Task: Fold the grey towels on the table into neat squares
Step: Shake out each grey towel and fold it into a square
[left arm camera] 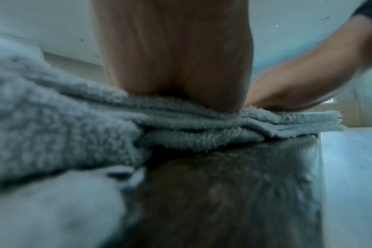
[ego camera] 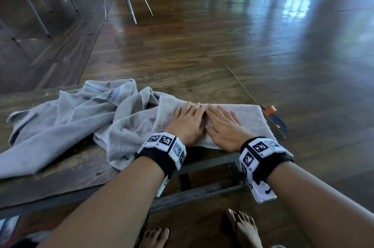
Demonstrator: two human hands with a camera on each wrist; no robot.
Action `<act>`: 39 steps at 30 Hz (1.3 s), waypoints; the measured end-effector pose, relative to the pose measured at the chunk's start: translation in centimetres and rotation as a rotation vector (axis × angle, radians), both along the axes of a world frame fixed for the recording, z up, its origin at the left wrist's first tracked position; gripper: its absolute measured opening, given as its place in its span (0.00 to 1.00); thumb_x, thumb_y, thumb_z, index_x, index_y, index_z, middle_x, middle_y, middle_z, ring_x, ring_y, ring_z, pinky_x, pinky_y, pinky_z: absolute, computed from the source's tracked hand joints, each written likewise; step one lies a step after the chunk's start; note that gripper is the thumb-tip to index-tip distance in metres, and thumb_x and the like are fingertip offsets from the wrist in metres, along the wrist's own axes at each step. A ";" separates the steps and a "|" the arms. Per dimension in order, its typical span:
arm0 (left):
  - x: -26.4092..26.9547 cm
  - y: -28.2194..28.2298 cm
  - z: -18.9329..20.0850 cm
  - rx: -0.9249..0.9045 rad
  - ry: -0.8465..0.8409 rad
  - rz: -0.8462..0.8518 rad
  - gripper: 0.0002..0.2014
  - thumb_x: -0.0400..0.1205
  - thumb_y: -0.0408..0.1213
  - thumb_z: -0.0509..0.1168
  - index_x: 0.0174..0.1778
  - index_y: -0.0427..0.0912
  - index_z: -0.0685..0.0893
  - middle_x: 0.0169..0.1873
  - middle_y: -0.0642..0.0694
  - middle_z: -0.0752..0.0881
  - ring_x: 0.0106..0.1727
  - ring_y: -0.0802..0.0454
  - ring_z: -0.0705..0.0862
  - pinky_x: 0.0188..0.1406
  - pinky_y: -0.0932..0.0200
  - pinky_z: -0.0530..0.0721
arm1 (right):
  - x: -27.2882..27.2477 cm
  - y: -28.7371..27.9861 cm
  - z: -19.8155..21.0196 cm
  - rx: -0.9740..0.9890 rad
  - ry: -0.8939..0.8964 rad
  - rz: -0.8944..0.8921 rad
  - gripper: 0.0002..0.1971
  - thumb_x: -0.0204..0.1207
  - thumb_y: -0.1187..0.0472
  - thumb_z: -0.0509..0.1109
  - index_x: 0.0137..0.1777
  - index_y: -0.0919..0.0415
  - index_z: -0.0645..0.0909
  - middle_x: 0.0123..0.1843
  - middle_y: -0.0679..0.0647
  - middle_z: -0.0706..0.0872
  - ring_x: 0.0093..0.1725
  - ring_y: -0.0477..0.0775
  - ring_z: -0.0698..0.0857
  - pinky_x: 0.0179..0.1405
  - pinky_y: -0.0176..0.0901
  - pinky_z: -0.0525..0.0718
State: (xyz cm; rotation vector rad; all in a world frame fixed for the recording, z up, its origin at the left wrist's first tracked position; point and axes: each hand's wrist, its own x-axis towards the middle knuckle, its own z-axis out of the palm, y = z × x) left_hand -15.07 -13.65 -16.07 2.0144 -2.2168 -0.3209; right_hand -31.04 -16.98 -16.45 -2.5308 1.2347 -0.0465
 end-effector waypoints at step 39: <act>6.6 1.9 0.8 0.309 -0.051 0.219 0.69 0.47 0.92 0.51 0.81 0.68 0.29 0.84 0.56 0.28 0.85 0.52 0.28 0.79 0.35 0.25 | -7.8 -2.2 -1.8 -0.058 0.050 -0.353 0.68 0.57 0.07 0.40 0.90 0.53 0.41 0.91 0.46 0.41 0.89 0.46 0.41 0.88 0.60 0.41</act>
